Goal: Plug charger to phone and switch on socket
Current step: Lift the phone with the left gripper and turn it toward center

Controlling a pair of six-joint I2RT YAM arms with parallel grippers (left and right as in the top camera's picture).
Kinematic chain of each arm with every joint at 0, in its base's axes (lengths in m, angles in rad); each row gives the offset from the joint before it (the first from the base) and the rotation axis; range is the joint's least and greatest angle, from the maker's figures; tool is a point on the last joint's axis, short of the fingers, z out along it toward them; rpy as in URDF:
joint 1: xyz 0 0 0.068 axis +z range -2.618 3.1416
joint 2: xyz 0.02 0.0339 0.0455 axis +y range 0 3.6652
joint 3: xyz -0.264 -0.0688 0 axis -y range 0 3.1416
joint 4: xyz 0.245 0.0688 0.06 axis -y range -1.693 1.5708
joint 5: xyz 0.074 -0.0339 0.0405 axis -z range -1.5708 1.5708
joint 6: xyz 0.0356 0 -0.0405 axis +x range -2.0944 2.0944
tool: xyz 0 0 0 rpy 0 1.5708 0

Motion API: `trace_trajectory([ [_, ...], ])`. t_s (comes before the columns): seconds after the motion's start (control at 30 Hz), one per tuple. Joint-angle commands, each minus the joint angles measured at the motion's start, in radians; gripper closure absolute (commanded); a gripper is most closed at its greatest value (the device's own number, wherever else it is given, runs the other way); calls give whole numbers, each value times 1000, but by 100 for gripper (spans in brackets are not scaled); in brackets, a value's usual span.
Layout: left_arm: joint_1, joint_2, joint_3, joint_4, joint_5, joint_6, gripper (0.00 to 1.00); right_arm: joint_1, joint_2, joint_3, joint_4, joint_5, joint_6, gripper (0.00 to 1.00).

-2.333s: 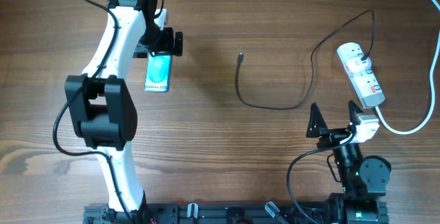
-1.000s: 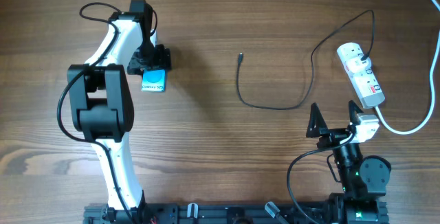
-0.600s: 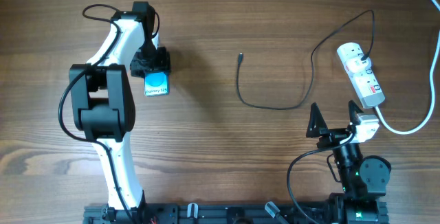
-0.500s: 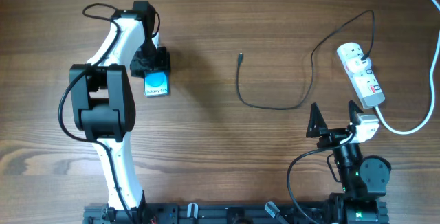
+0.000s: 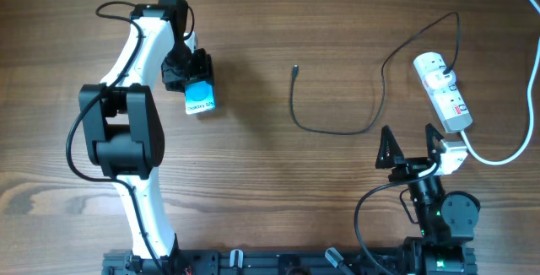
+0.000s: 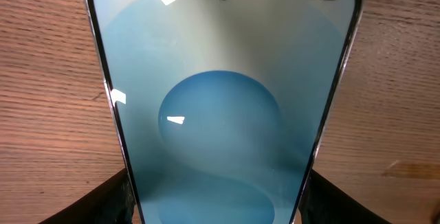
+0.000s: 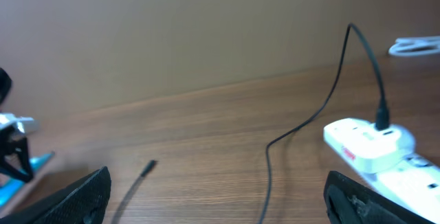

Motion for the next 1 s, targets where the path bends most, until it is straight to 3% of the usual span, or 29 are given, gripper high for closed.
trace_trajectory([
  [0.0,-2,-43,24,-4,50,-35,34,4,7,0,20,-157,106,0],
  [0.17,-2,-43,24,-8,67,-65,34,4,110,51,62,-351,95,0],
  [0.37,-2,-61,24,-11,98,-148,38,4,425,231,65,-407,95,0],
  [0.5,-2,-81,24,-19,206,-225,37,4,558,238,131,-444,119,0],
  [0.6,-2,-82,24,-23,343,-248,40,4,600,238,154,-444,174,0],
  [0.97,2,-82,24,-70,929,-334,44,4,602,238,154,-444,174,0],
])
